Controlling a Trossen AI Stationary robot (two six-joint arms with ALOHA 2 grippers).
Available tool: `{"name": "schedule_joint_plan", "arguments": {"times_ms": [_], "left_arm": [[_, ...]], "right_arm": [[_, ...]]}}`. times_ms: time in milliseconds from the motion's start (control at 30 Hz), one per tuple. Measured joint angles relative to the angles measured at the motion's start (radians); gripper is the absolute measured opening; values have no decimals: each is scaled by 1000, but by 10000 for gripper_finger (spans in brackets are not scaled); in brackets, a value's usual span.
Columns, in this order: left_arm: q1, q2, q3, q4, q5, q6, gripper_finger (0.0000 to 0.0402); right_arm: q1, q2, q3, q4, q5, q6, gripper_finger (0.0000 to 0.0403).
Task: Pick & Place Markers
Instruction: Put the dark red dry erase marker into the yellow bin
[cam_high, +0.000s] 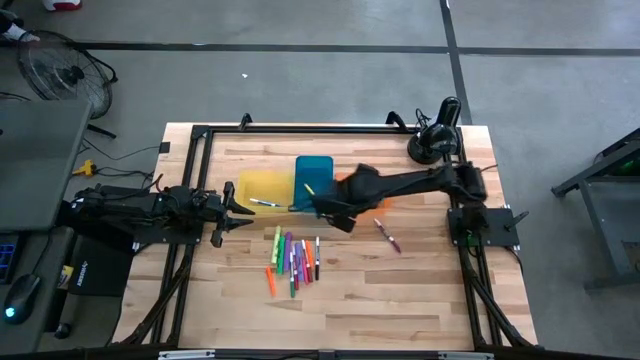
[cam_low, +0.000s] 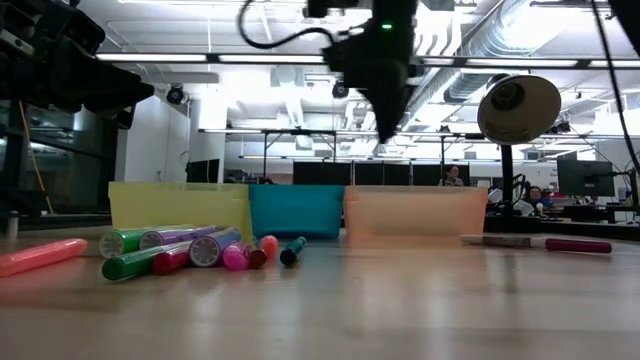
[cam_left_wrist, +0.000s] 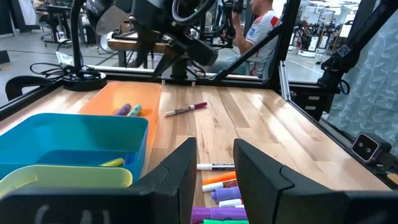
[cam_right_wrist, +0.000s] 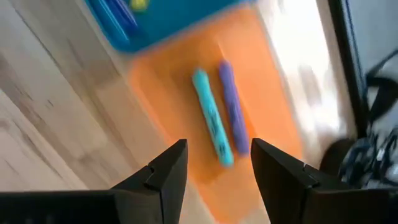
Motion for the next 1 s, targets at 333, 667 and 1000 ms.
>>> {"name": "schedule_joint_plan", "arguments": {"times_ms": [333,667,1000], "left_arm": [[0,0,0,0,0,0,104],[0,0,0,0,0,0,104],[0,0,0,0,0,0,104]], "right_arm": [[84,-228,-339,40,-133,292,164],[122,-413,-585,80,-171,471,184],[48,-474,-790,292,-374,246,238]]}}
